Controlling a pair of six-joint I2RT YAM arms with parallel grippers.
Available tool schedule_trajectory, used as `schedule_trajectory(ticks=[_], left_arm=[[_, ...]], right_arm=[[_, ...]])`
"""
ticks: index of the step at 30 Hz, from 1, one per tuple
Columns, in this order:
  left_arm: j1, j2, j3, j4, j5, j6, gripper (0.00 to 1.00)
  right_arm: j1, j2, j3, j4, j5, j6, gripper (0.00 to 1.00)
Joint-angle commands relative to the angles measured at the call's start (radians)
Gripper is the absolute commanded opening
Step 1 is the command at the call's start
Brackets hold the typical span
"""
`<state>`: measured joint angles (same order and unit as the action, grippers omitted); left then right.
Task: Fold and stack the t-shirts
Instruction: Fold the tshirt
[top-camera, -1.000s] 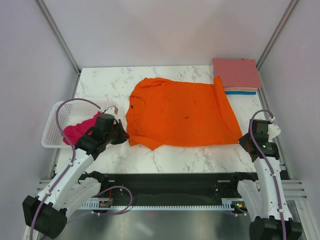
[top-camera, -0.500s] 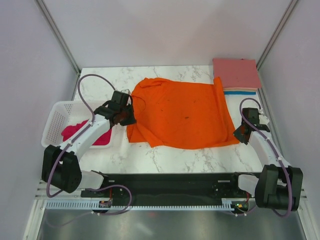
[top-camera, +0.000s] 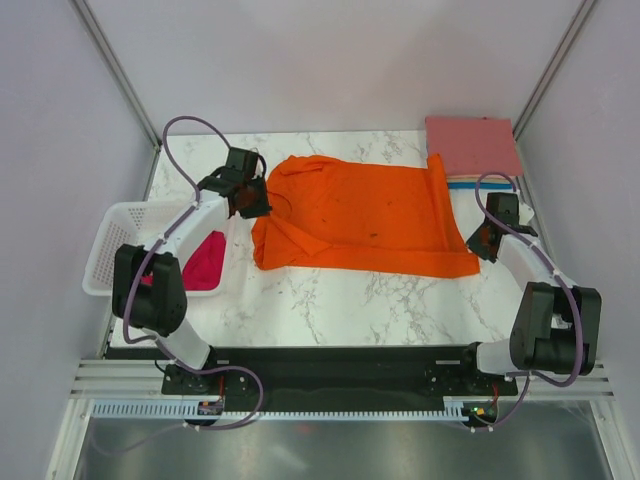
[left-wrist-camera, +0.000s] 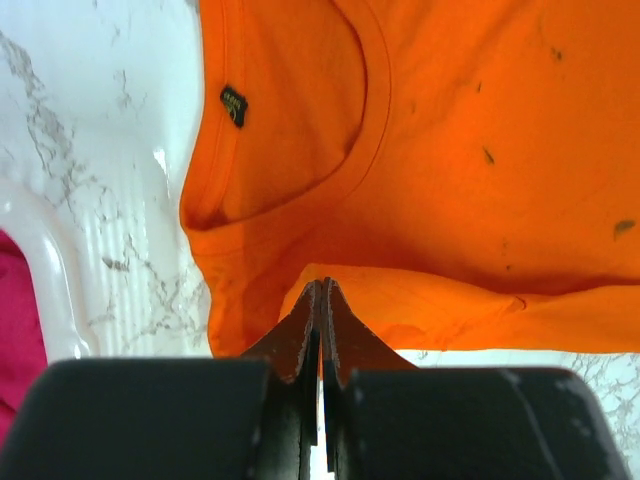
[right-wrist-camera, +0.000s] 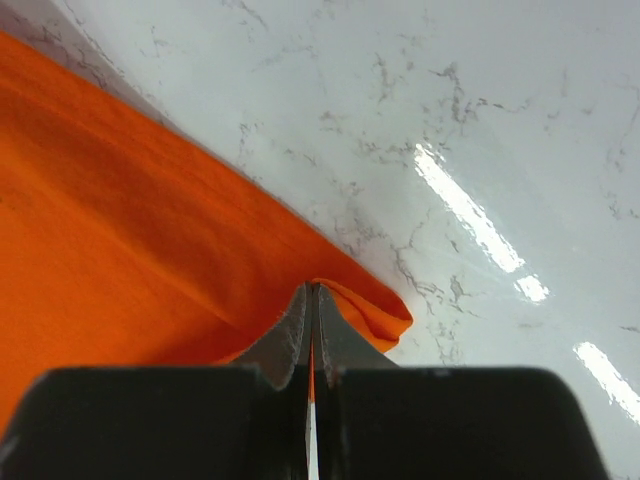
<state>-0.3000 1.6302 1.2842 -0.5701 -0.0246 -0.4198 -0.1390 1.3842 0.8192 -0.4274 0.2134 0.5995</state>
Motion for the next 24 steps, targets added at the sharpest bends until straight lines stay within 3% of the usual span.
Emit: schedule_trajectory(ticks=[1, 10, 24], left_arm=[[0.009, 0.043, 0.107, 0.021, 0.003, 0.076, 0.02], [0.048, 0.172, 0.214, -0.040, -0.011, 0.101, 0.02], [0.068, 0.224, 0.257, -0.057, -0.003, 0.105, 0.02]], right_arm=[[-0.005, 0.032, 0.041, 0.076, -0.090, -0.056, 0.00], [-0.042, 0.110, 0.060, 0.131, -0.160, -0.069, 0.00], [-0.062, 0.168, 0.103, 0.213, -0.302, -0.066, 0.00]])
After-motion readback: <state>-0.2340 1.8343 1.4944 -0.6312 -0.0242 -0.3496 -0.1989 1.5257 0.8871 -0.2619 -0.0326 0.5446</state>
